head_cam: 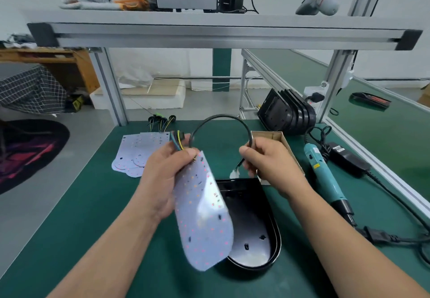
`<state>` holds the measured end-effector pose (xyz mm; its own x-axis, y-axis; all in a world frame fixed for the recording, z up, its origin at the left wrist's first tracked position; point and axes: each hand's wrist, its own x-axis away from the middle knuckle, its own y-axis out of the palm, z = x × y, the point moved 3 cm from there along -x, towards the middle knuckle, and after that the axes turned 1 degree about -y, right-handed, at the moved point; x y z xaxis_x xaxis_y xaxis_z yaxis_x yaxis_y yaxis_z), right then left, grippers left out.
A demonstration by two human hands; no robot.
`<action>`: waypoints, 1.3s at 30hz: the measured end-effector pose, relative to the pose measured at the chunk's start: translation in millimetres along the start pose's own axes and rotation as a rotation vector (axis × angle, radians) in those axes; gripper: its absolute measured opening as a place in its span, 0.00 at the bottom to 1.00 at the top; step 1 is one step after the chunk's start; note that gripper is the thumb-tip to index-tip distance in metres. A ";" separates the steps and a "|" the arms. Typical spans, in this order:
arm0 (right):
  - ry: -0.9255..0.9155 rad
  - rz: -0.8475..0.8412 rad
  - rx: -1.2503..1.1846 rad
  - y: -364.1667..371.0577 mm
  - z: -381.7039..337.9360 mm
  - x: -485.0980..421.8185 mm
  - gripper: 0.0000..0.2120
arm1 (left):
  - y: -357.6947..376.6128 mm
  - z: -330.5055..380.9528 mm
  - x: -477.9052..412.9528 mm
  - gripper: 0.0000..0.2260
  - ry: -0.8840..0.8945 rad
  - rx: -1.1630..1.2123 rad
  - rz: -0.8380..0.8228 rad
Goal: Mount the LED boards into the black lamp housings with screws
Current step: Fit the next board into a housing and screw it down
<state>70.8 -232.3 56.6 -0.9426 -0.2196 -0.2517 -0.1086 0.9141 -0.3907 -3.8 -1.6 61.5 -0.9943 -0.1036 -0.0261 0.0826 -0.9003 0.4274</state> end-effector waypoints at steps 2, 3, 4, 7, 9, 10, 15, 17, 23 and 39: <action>0.017 -0.031 -0.038 1.8 1.4 5.6 0.11 | 5.7 -8.9 3.0 0.10 -0.035 -0.099 0.073; 0.011 -0.012 -0.059 2.1 0.6 7.8 0.11 | 7.4 -12.1 4.2 0.10 -0.045 -0.131 0.094; 0.000 0.013 -0.080 1.2 -0.9 10.5 0.12 | 9.0 -14.2 5.1 0.09 -0.050 -0.157 0.109; -0.021 0.070 -0.181 -2.4 -8.4 18.5 0.15 | 10.9 -17.0 4.6 0.06 -0.044 -0.202 0.147; -0.069 0.101 -0.204 -2.5 -15.3 24.2 0.15 | 11.6 -18.3 4.0 0.03 -0.042 -0.211 0.167; -0.085 0.095 -0.210 -1.1 -17.5 26.0 0.15 | 11.6 -19.5 4.0 0.05 -0.043 -0.226 0.178; 0.015 -0.044 -0.128 9.2 -10.7 32.0 0.12 | 6.9 -23.0 2.8 0.10 -0.130 -0.273 0.154; 0.031 -0.105 -0.040 8.3 -7.3 34.7 0.08 | 5.5 -26.3 1.9 0.12 -0.191 -0.364 0.145; -0.066 -0.114 0.301 2.8 -8.6 40.4 0.13 | 8.1 -32.7 6.2 0.11 -0.272 -0.625 0.026; -0.124 -0.156 0.348 -10.4 -16.1 43.1 0.13 | 9.6 -43.4 6.6 0.10 -0.186 -0.479 -0.023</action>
<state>26.2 -245.8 64.0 -0.8757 -0.4058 -0.2616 -0.1144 0.7008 -0.7041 -6.6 -29.3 26.2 -0.9878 -0.0438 0.1495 0.0392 -0.9987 -0.0341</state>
